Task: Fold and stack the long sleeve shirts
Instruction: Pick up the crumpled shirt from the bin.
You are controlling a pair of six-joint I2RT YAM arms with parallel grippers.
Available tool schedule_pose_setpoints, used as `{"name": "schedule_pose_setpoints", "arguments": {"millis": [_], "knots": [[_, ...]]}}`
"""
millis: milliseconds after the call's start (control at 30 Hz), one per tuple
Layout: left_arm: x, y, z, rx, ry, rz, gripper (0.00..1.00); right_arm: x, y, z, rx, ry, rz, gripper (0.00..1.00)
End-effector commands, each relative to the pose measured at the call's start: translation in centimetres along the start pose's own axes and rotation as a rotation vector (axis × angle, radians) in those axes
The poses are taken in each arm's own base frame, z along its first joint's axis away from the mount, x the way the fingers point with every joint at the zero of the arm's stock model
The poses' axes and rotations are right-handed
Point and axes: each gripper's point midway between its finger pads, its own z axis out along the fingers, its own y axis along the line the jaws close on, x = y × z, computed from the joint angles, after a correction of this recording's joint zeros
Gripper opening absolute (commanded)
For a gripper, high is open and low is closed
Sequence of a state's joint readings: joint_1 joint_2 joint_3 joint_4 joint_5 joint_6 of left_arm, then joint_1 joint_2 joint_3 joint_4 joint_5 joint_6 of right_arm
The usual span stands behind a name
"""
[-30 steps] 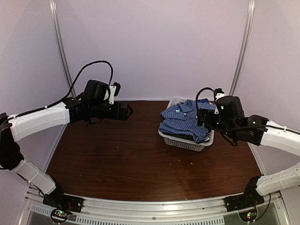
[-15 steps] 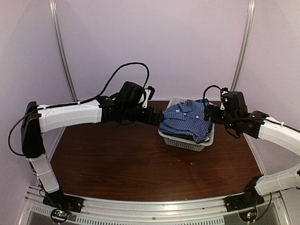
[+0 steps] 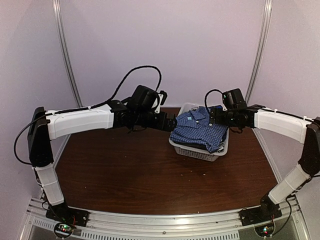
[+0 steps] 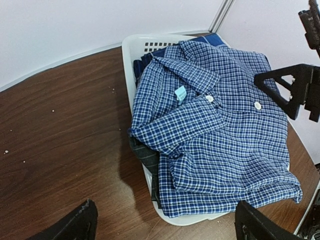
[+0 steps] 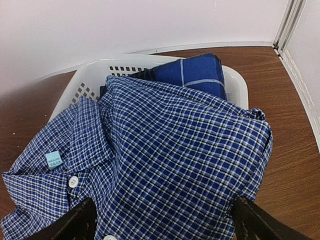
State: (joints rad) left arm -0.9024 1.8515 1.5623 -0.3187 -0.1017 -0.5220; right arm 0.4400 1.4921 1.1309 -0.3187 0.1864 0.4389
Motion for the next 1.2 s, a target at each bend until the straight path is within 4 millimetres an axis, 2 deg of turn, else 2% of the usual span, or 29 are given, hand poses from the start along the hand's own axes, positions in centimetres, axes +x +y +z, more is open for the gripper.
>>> {"name": "schedule_pose_setpoints", "arguments": {"millis": [0, 200, 300, 400, 500, 567, 633, 767, 867, 1000, 1167], "knots": [[-2.0, 0.1, -1.4, -0.016, -0.042, 0.002, 0.98, 1.1, 0.0, 1.4, 0.026, 0.052, -0.036, 0.94], [-2.8, 0.1, -2.2, -0.01, -0.052, 0.007, 0.98, 3.3, 0.9, 2.7, 0.093, 0.103, -0.125, 0.89], [-3.0, 0.6, -2.7, -0.016, -0.051, 0.01, 0.98, 3.7, 1.9, 2.9, 0.113, 0.117, -0.166, 0.8], [-3.0, 1.9, -3.5, -0.021, -0.054, -0.012, 0.98, 3.1, 2.8, 2.8, 0.092, 0.116, -0.165, 0.58], [-3.2, 2.2, -4.5, 0.018, -0.076, -0.021, 0.98, 1.5, 4.7, 2.0, 0.019, 0.105, -0.154, 0.28], [-3.5, 1.8, -5.2, 0.052, -0.099, -0.009, 0.98, 0.3, 6.2, 0.8, -0.027, 0.092, -0.16, 0.12], [-3.7, 1.0, -5.9, 0.102, -0.121, 0.004, 0.98, -1.1, 8.0, -0.8, -0.085, 0.064, -0.159, 0.01], [-3.7, -0.9, -6.4, 0.225, -0.138, 0.019, 0.98, -3.6, 12.0, -4.3, -0.245, 0.014, -0.133, 0.0], [-4.0, -2.8, -6.8, 0.326, -0.149, 0.024, 0.98, -4.7, 15.1, -6.5, -0.375, -0.011, -0.102, 0.0], [-4.1, -4.3, -6.7, 0.387, -0.16, 0.025, 0.98, -5.2, 19.4, -9.4, -0.573, -0.027, -0.052, 0.0], [-4.1, -5.7, -6.6, 0.432, -0.171, 0.023, 0.98, -5.4, 22.3, -11.3, -0.699, -0.038, -0.001, 0.0]]}}
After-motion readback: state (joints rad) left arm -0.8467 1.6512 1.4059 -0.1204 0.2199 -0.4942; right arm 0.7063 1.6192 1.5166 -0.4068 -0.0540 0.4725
